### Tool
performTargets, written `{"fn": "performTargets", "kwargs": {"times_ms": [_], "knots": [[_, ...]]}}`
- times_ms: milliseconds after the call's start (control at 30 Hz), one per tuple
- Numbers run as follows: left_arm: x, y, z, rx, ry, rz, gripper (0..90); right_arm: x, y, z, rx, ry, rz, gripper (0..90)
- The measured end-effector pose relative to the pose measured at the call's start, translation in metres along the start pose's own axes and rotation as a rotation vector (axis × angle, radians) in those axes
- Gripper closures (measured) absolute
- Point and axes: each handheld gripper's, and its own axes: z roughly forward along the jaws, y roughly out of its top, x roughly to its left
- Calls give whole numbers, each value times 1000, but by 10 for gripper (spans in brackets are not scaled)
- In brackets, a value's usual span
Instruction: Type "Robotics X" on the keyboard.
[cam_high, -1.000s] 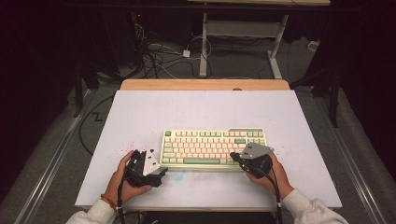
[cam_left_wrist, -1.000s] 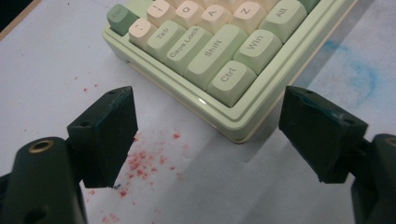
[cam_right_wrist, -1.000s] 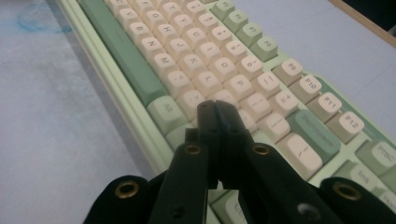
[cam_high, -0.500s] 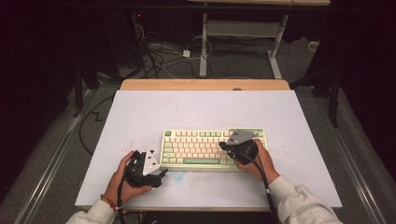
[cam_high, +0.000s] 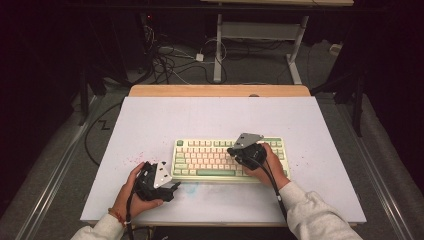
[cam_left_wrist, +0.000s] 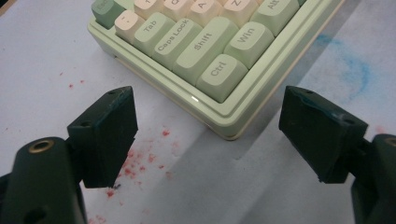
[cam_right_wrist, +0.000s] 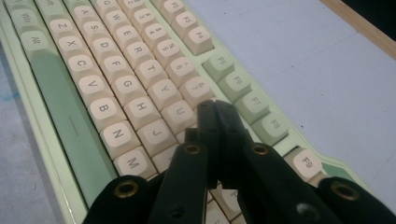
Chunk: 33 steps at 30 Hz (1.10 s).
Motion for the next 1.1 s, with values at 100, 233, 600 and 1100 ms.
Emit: {"fn": "performTargets", "kwargs": {"times_ms": [100,233,600,1100], "knots": [[0,0,0,0,-2,0,185,1,1,4,12,11,-6,900],[0,-1,0,1,-5,-2,185,1,0,8,26,11,-2,900],[-1,0,0,7,-8,2,185,4,1,9,64,22,-28,900],[-1,0,0,10,-8,4,185,3,2,-11,-50,1,11,811]]}}
